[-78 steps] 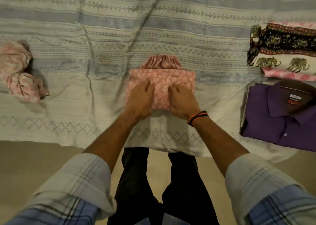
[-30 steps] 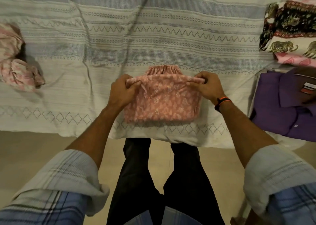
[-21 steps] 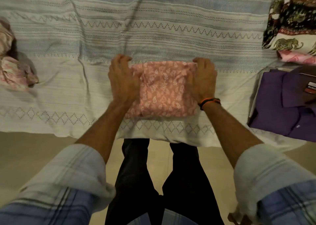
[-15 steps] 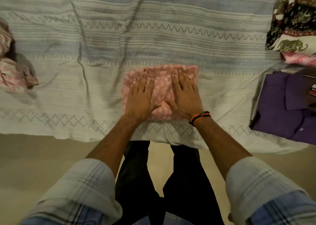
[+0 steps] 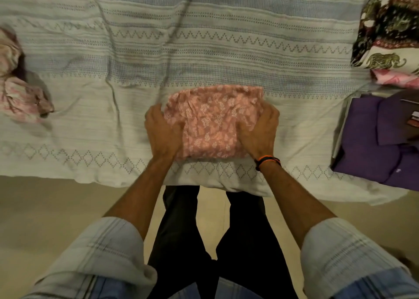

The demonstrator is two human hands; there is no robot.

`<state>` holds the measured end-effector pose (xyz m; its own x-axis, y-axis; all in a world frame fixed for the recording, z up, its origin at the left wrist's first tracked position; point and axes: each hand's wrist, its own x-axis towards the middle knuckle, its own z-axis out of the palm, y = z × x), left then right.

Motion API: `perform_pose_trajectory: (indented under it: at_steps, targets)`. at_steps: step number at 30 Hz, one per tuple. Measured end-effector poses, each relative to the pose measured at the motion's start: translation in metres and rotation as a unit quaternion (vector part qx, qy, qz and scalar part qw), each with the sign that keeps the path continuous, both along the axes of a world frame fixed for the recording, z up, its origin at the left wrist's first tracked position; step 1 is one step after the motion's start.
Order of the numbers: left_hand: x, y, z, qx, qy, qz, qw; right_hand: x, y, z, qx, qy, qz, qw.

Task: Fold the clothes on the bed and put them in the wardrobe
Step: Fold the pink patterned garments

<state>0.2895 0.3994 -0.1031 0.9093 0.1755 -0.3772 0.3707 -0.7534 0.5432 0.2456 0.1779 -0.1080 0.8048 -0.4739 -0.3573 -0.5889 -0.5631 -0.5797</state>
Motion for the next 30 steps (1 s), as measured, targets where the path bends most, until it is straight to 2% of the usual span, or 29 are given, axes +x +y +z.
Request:
perform_pose_trajectory:
  at_steps: [2, 4, 6, 10, 15, 20, 25, 30]
  targets:
    - [0.015, 0.007, -0.002, 0.003, -0.011, -0.018, 1.000, 0.007, -0.006, -0.002, -0.029, -0.013, 0.031, 0.999]
    - [0.034, 0.010, -0.006, -0.006, -0.036, -0.079, 0.996, 0.023, -0.010, -0.007, -0.065, -0.030, 0.107, 0.992]
    - [0.052, 0.009, -0.009, -0.015, -0.026, -0.131, 0.991, 0.046, -0.015, -0.013, -0.094, -0.054, 0.178, 0.978]
    - [0.073, 0.005, -0.013, -0.013, 0.012, -0.178, 0.984, 0.082, -0.019, -0.019, -0.091, 0.007, 0.258, 0.962]
    - [0.085, 0.006, -0.017, 0.007, 0.071, -0.113, 0.991, 0.100, -0.027, -0.017, -0.093, 0.050, 0.239, 0.965]
    - [0.088, 0.024, -0.018, 0.022, 0.061, 0.019, 0.998, 0.094, -0.040, -0.019, -0.070, 0.060, 0.192, 0.977]
    - [0.085, 0.014, -0.015, 0.004, 0.085, 0.039, 0.996, 0.095, -0.028, -0.015, -0.110, 0.062, 0.189, 0.974]
    - [0.093, 0.021, -0.010, 0.081, 0.076, 0.079, 0.991, 0.093, -0.034, -0.019, -0.092, 0.064, 0.163, 0.980]
